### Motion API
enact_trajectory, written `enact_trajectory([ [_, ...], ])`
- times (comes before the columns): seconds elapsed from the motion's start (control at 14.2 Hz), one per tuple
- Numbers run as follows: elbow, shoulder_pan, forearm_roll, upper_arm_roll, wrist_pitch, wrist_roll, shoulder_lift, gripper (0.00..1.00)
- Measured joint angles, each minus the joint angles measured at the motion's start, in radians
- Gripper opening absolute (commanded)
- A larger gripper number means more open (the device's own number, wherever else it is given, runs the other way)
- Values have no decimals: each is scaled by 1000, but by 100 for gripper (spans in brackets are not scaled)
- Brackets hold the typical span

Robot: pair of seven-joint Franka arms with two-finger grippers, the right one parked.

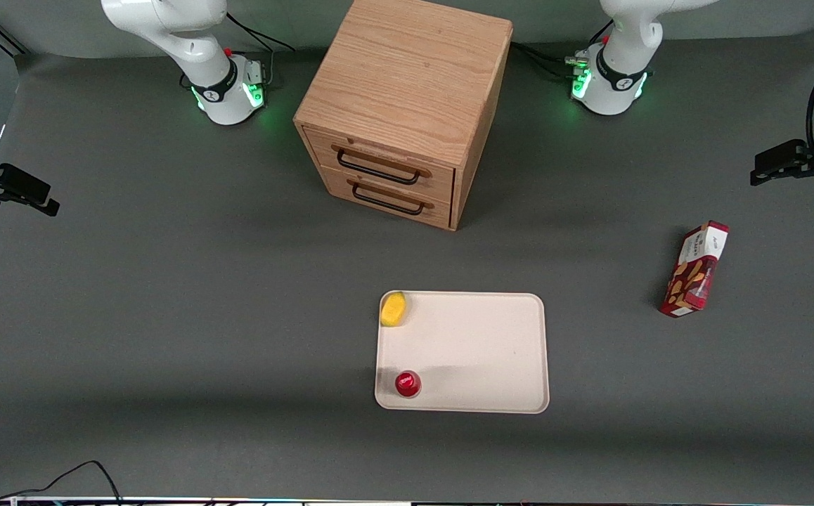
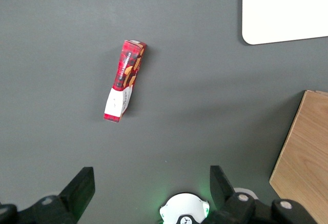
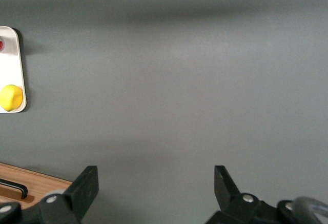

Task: Place red cookie box on tray
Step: 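Move the left gripper down over the red plaid cookie box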

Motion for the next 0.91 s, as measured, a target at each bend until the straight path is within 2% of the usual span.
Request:
enact_trajectory([
  [0.35,6,1,19,0,-15,0,17,100],
  [0.56,-39,4,66,37,15,156,39,100],
  [0.77,-185,13,72,116,211,385,84,100],
  [0.91,-303,19,69,146,384,475,130,100],
])
